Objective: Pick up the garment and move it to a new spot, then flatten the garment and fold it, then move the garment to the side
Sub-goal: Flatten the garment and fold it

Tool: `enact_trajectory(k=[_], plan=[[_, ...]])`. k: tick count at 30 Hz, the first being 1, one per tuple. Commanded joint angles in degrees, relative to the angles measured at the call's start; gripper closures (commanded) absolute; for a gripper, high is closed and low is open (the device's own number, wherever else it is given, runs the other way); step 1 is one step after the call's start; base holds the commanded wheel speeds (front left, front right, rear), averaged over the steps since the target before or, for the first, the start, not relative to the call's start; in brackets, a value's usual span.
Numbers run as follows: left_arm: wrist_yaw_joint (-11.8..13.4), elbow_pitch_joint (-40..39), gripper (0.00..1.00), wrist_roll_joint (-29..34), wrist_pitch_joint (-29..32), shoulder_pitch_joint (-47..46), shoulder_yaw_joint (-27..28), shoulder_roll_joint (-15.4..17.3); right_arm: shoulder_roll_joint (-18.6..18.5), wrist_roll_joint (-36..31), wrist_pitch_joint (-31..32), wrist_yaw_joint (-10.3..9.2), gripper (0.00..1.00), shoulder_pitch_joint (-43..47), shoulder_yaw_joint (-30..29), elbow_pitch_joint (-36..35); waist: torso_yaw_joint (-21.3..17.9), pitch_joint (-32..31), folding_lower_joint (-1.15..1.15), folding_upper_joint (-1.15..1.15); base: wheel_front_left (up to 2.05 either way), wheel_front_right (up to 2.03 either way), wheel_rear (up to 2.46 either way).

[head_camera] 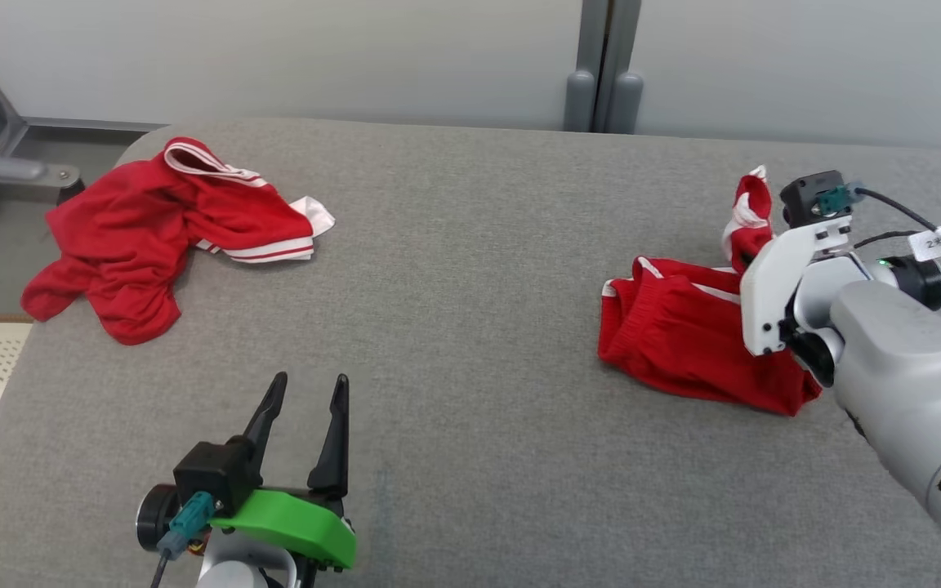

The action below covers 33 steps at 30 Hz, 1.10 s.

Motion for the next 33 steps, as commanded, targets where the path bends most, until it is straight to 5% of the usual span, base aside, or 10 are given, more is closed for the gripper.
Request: enact_trajectory(k=[1,9,10,11,12,20,27,33], plan=[[-0.43,0.3,0.0,0.68,-0.02,0.4,0.25,-0.16,0.56,-0.33,0.38,-0.08,1.0,1.07,0.33,0.28,2.01,-0.17,0.0,0.0,0.0,0.0,0.0],[-1.03,1.27,0.0,1.01,-0.02,0.57,1.31,-0.88,3.56,-0.15,0.47,-0.08,1.0,2.76,0.38,0.72,3.43,0.04,0.0,0.0,0.0,0.0,0.0],[-1.11,1.37,0.0,1.05,-0.02,0.61,1.46,-0.94,3.83,0.11,0.28,-0.08,0.76,2.91,0.19,0.72,3.37,0.07,0.0,0.0,0.0,0.0,0.0],[-1.17,1.44,0.0,1.08,-0.02,0.65,1.7,-1.02,4.12,0.35,-0.23,-0.08,0.14,2.92,-0.02,0.7,3.22,0.13,0.0,0.0,0.0,0.0,0.0],[-1.18,1.5,0.0,1.09,-0.02,0.69,1.85,-1.12,4.38,0.55,-0.55,-0.08,0.0,2.99,-0.22,0.69,3.04,0.19,0.0,0.0,0.0,0.0,0.0],[-1.41,2.08,0.0,1.26,-0.02,1.14,2.86,-1.77,4.65,5.92,-7.49,-0.08,0.0,4.21,-4.18,-7.31,0.09,-0.39,0.0,0.0,0.0,0.0,0.0],[-1.63,2.25,0.0,1.63,-0.02,1.71,3.64,-1.97,-2.0,9.09,-16.24,-0.08,0.0,4.77,-9.78,-15.68,-3.03,-1.7,0.0,0.0,0.0,0.0,0.0],[-1.9,2.09,0.0,1.85,-0.02,1.71,3.64,-2.14,-7.1,10.29,-17.08,-0.07,0.0,7.93,-16.43,-13.35,-3.71,-1.85,0.0,0.0,0.0,0.0,0.0]])
